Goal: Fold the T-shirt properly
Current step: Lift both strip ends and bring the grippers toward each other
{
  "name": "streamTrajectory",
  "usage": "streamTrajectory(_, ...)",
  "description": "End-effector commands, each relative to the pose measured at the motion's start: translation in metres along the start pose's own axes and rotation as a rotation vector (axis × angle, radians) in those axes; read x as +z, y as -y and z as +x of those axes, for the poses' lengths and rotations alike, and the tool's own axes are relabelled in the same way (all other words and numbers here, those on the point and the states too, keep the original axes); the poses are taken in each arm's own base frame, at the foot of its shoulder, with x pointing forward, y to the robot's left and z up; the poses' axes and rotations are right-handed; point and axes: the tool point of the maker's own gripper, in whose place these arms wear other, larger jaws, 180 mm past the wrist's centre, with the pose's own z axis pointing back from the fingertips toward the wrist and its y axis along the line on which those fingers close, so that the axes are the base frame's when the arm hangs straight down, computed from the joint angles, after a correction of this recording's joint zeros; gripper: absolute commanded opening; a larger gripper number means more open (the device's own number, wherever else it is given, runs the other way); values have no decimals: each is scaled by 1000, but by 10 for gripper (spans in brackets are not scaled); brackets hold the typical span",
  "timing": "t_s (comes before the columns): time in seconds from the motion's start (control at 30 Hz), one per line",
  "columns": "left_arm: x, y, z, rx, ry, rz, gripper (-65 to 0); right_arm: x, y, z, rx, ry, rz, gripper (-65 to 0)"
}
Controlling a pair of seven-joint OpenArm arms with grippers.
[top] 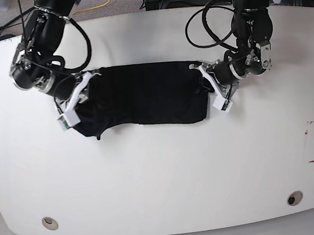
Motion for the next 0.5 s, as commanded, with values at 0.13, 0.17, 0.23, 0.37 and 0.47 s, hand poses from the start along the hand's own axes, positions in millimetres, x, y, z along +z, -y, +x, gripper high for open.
streamTrajectory(0.13,-11,7,-32,-30,-130,-4,-590,-27,-47,27,44,82,139,-650)
streamTrajectory(0.17,-12,8,-33,-31,-133,-7,-590,-31,-52,28,43,87,155,-650)
streamTrajectory(0.23,-12,9,-33,-32,-134,-10,-590,-38,-64,34,54,98,190,-650)
streamTrajectory(0.37,-12,10,-39,-25,-142,-11,-590,-52,-72,27,43,64,227,-650)
streamTrajectory(0.47,-12,11,-41,-22,-144,-12,-590,-62,-76,31,28,77,260,-650)
